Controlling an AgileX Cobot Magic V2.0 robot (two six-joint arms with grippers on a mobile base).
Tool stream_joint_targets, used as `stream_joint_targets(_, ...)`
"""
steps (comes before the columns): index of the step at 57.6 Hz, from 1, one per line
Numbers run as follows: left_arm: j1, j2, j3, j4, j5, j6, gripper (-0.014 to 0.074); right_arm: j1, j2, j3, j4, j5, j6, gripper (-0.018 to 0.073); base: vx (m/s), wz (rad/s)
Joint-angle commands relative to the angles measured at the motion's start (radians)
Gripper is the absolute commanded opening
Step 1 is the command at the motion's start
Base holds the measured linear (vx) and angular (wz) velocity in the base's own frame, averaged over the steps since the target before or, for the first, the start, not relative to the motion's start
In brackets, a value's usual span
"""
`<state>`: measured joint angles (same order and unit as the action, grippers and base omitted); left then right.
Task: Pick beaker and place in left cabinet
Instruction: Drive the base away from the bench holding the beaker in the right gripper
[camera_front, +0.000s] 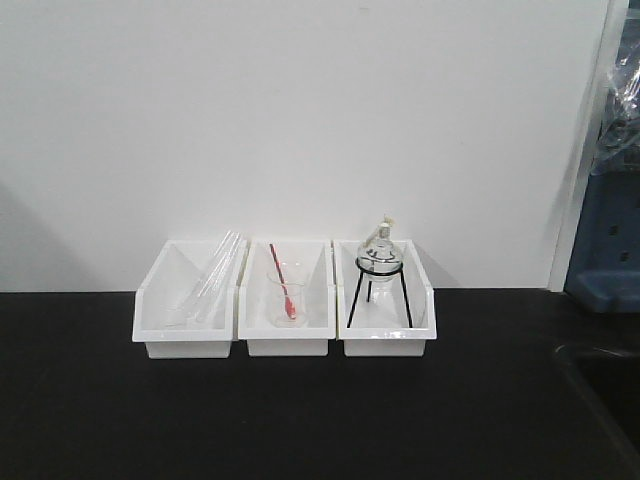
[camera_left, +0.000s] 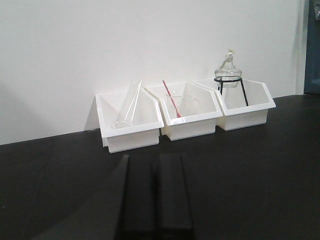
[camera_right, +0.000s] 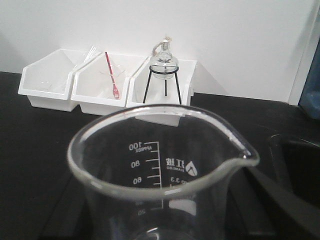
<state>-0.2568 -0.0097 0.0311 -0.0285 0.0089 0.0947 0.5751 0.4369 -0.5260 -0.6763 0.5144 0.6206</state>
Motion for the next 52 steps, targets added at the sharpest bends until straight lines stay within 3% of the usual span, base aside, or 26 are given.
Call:
stream_joint_targets(1, -0.004, -0.019, 0.016, -0.008, -0.084, -0.003, 0.0001, -0.004, 0.003, -0.030, -0.040, -0.059, 0.002, -0.0004, -0.04, 0.14)
stream_joint_targets(52, -0.004, -0.019, 0.016, -0.008, -0.084, -0.003, 0.0001, -0.004, 0.003, -0.030, -0.040, -0.058, 0.002, -0.0004, -0.08, 0.33)
